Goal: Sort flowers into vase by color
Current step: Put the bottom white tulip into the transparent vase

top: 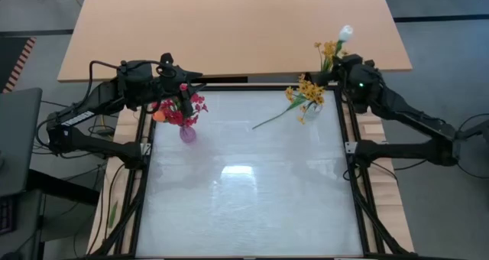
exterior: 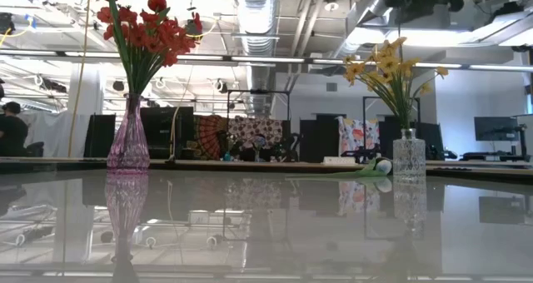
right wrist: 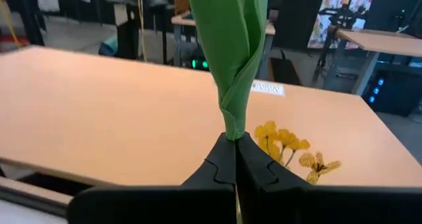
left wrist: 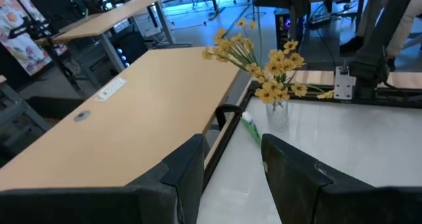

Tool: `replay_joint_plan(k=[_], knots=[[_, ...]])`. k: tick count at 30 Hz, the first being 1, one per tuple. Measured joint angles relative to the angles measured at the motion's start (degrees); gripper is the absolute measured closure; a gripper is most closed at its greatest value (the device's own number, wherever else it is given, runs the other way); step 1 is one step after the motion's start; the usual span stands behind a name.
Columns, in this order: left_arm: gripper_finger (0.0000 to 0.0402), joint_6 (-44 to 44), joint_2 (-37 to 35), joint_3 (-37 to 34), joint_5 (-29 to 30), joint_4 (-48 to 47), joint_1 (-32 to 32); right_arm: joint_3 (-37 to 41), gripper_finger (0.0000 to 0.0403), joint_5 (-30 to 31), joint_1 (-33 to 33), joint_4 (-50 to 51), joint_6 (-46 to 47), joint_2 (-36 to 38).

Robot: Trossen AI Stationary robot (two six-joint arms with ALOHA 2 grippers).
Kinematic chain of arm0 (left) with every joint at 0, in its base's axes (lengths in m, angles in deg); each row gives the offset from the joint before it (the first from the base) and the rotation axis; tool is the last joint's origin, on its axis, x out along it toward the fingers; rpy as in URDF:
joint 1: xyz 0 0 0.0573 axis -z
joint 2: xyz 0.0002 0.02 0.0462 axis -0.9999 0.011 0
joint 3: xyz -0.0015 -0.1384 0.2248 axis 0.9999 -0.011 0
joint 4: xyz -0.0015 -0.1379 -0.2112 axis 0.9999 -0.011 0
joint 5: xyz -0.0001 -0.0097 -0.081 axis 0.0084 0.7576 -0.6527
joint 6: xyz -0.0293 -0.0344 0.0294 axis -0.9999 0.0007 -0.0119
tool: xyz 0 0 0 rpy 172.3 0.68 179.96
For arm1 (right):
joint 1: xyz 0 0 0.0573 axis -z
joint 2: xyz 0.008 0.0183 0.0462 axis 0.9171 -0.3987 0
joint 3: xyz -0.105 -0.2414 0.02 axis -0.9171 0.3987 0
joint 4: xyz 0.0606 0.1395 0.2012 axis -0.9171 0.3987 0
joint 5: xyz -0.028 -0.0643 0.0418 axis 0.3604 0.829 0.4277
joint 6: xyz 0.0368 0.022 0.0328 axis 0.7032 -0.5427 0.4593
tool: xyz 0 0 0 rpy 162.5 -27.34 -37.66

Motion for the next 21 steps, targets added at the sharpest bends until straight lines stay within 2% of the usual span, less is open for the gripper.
replay_joint_plan(k=[5,12,21], knots=[[0.0260,-1.85,0.00,0.00,0.03,-0.02,0.00,0.00,0.0384,-0.23,0.78,3.29,0.73,-2.29],[0.0260,-2.83,0.00,0.00,0.04,-0.07,0.00,0.00,0.0385,-1.38,1.46,10.58,7.59,-4.28],[0.0260,-2.88,0.00,0.00,0.02,-0.07,0.00,0.00,0.0385,-1.36,1.42,11.13,9.37,-6.64]])
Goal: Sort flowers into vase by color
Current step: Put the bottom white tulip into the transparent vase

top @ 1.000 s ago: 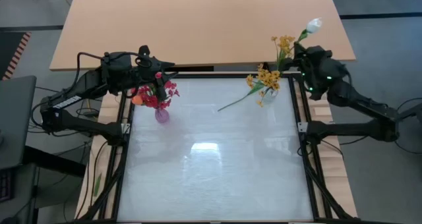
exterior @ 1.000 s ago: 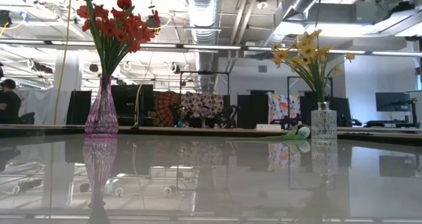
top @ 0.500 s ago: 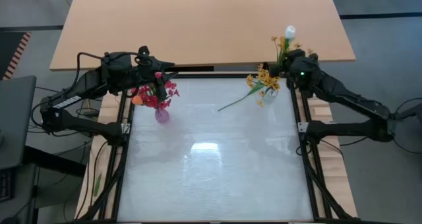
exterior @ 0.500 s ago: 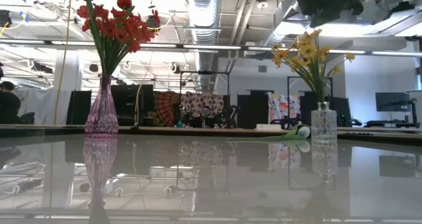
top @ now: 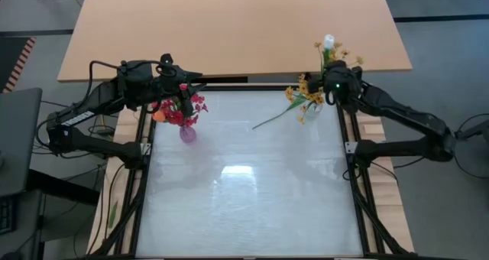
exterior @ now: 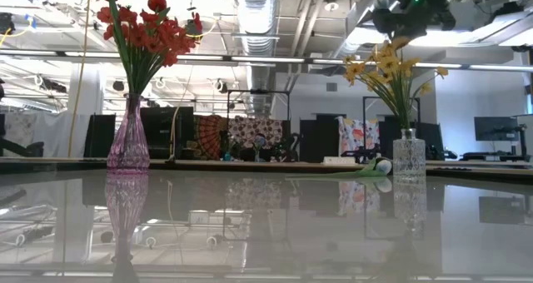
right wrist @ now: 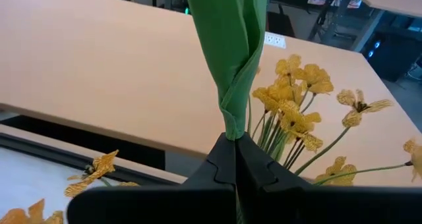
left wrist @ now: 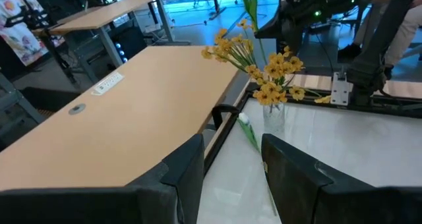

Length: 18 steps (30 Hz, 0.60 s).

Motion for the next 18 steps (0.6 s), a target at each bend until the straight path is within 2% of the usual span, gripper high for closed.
replay_joint_plan(k=[9,18], knots=[[0.0260,0.00,0.00,0.00,0.00,-0.90,0.00,0.20,0.0379,0.08,0.07,2.19,1.77,-2.23],[0.0260,0.00,0.02,0.00,0.00,-1.01,0.00,6.34,0.0379,0.35,-0.15,1.45,7.99,-1.25]])
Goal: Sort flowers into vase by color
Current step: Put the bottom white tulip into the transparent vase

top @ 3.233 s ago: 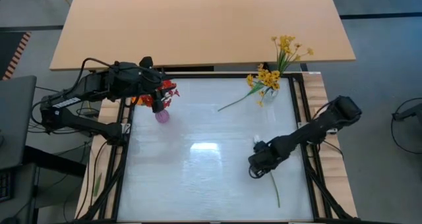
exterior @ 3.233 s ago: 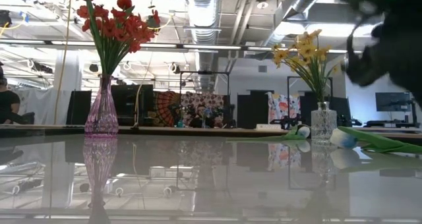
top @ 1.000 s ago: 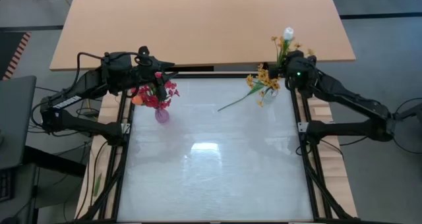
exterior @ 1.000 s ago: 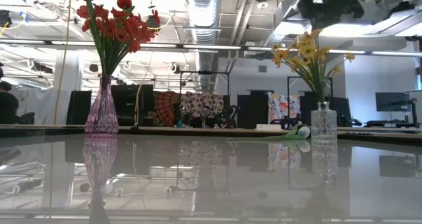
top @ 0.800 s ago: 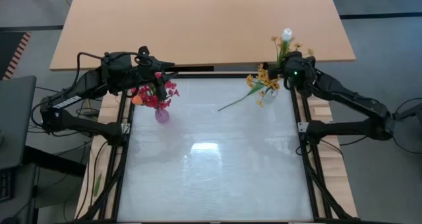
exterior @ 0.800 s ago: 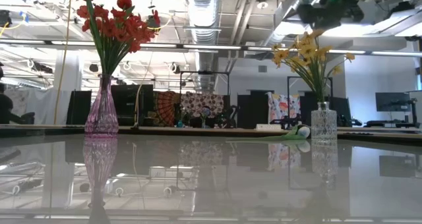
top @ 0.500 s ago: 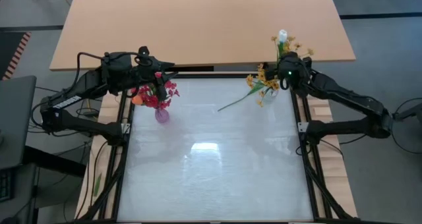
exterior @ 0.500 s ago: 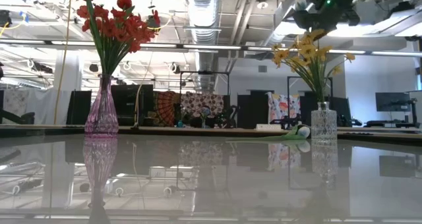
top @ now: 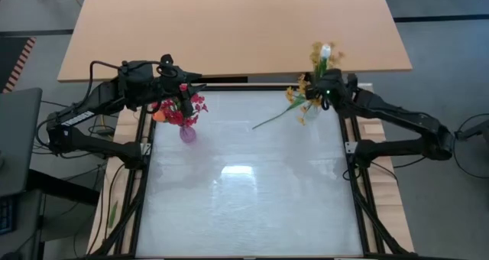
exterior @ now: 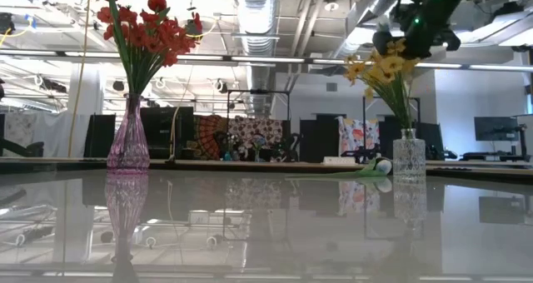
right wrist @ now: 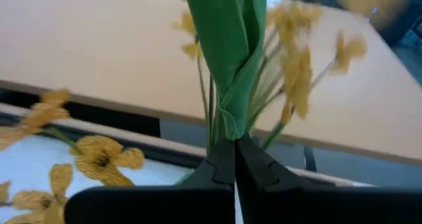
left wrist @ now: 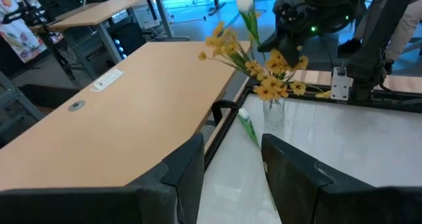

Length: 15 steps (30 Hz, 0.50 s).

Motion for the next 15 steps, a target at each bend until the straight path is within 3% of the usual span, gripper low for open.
replay_joint_plan(k=[15], knots=[[0.0260,0.17,0.01,0.00,0.00,-1.27,0.00,1.86,0.0375,-0.18,-0.77,0.76,2.02,-0.02]])
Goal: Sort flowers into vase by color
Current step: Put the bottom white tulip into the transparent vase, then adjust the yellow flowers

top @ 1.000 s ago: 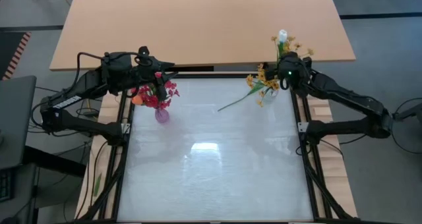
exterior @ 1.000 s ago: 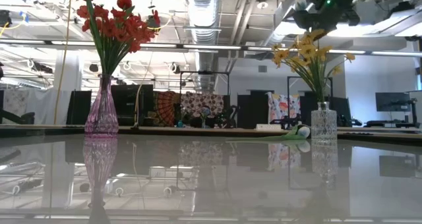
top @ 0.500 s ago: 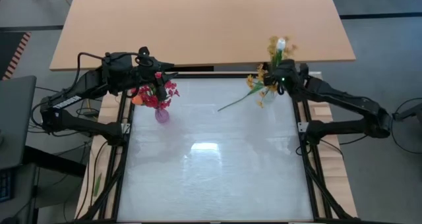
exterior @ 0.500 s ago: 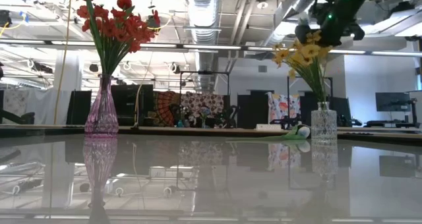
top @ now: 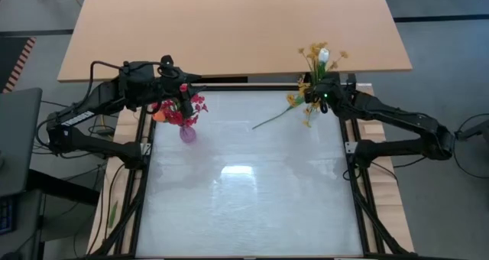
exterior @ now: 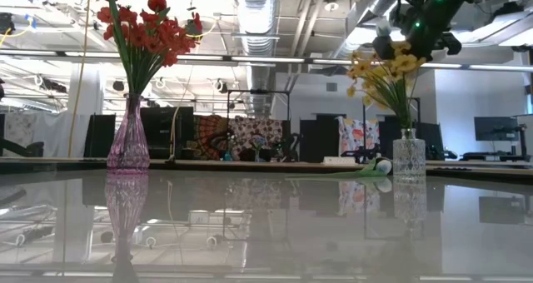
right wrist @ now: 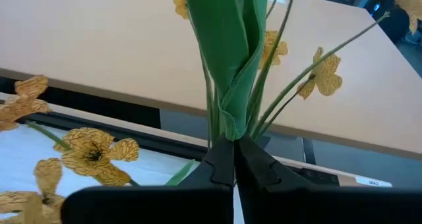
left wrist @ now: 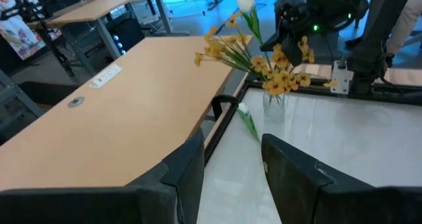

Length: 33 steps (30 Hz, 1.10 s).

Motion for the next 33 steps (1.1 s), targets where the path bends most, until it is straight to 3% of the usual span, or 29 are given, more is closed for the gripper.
replay_joint_plan(k=[8,22,33], knots=[[0.0260,-0.09,0.00,0.00,0.00,-0.39,0.00,0.00,0.0324,-0.02,-0.02,0.16,0.31,0.00],[0.0260,0.89,0.00,0.00,-0.02,-0.32,0.00,-0.04,0.0172,-6.69,-0.02,1.01,-0.17,7.50],[0.0260,1.53,0.00,0.00,-0.02,-0.24,0.00,-0.07,0.0154,-7.86,0.15,-0.71,-0.17,13.18]])
